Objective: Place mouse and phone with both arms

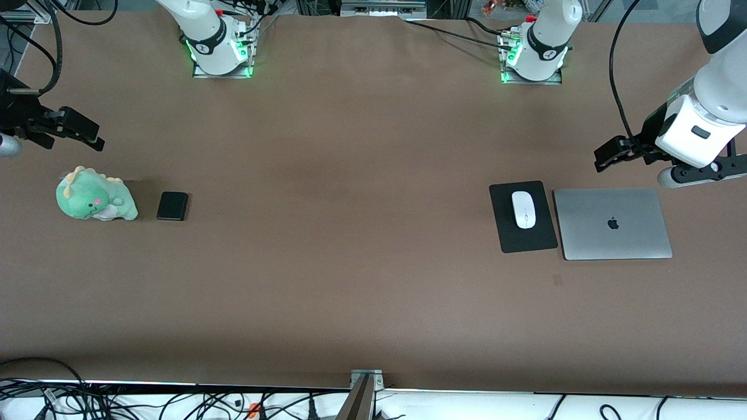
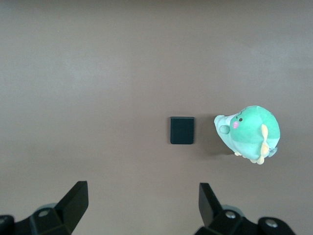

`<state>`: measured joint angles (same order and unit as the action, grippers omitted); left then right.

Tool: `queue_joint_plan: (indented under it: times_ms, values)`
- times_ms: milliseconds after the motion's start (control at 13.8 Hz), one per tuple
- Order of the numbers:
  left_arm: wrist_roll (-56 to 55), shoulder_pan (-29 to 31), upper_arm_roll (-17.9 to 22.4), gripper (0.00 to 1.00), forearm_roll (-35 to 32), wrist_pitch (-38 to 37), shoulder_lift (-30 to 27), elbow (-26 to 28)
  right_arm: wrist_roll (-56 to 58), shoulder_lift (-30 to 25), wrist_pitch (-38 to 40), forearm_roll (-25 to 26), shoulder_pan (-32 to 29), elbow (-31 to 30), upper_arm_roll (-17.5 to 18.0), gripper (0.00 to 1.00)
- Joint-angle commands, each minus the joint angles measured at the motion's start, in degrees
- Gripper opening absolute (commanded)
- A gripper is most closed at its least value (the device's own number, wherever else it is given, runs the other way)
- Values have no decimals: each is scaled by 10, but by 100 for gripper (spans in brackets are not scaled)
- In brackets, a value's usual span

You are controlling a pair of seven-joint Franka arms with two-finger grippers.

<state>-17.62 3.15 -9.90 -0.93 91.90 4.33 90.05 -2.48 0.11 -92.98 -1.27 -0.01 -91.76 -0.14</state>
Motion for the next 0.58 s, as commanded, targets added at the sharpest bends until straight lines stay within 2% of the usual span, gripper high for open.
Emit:
queue_joint_plan:
  times_ms: [0,508]
  values:
    - [-1,5,-4,100,-5,-8,-8,0,1,-4,-2,7,-4,0,4,100]
    - [2,4,-5,100,-5,-8,-7,-2,1,-4,0,7,-4,0,4,100]
